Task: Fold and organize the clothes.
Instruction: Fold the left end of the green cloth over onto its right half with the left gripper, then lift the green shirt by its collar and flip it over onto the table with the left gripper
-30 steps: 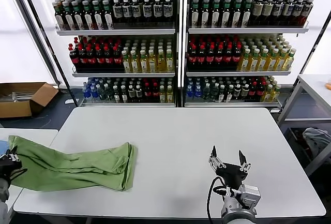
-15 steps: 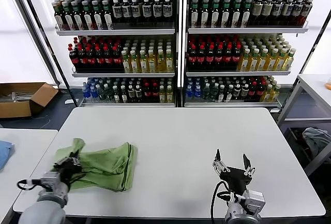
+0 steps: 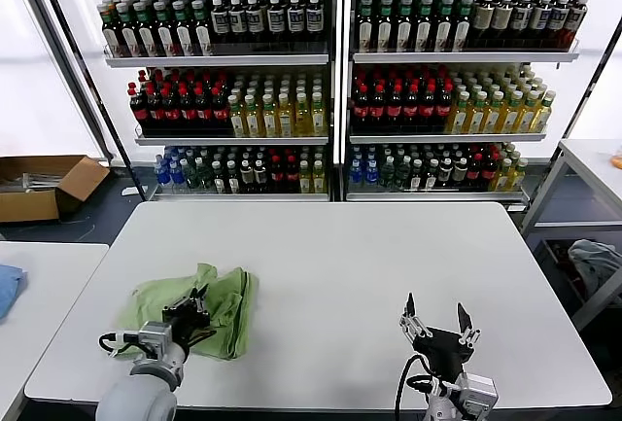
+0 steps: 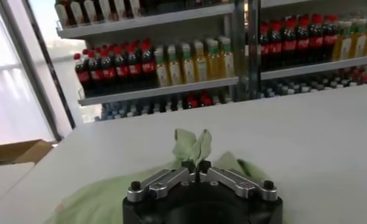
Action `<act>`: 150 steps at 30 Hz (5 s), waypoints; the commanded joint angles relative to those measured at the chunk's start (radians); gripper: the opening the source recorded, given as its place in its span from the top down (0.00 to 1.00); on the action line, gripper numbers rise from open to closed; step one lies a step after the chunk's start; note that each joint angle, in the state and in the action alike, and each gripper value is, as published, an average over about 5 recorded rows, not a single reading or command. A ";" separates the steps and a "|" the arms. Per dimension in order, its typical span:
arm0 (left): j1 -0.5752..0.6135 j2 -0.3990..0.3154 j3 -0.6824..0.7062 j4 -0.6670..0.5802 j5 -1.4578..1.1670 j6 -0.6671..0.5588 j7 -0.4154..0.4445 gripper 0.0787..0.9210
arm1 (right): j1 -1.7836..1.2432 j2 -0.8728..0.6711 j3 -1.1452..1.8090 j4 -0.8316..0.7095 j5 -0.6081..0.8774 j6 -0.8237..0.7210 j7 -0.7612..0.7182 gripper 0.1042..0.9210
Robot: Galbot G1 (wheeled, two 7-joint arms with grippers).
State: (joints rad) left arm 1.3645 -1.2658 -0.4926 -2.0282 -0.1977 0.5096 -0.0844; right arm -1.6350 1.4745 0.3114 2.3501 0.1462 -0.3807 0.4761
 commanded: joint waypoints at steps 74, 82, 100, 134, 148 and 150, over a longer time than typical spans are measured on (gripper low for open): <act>0.009 0.100 -0.256 0.280 -0.383 -0.101 0.111 0.12 | 0.077 0.007 -0.047 -0.085 -0.005 -0.032 -0.004 0.12; 0.013 0.094 -0.250 0.279 -0.390 -0.091 0.145 0.14 | 0.076 0.010 -0.049 -0.083 -0.010 -0.033 -0.005 0.12; 0.020 0.079 -0.239 0.269 -0.325 -0.124 0.172 0.74 | 0.081 0.011 -0.047 -0.082 -0.011 -0.034 -0.004 0.12; 0.089 0.267 -0.261 -0.050 -0.247 -0.154 0.096 0.96 | 0.094 -0.001 -0.026 -0.109 0.003 -0.032 -0.002 0.12; 0.034 -0.052 0.398 -0.079 0.137 -0.079 0.019 0.79 | 0.043 0.043 -0.020 -0.119 -0.027 -0.006 0.001 0.12; -0.002 -0.057 0.369 0.008 0.135 -0.087 0.018 0.76 | 0.039 0.045 -0.020 -0.116 -0.031 -0.005 0.000 0.12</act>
State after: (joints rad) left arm 1.4250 -1.1408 -0.4390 -2.1188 -0.2711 0.3966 -0.0272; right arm -1.5755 1.5064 0.2867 2.2313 0.1255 -0.3933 0.4767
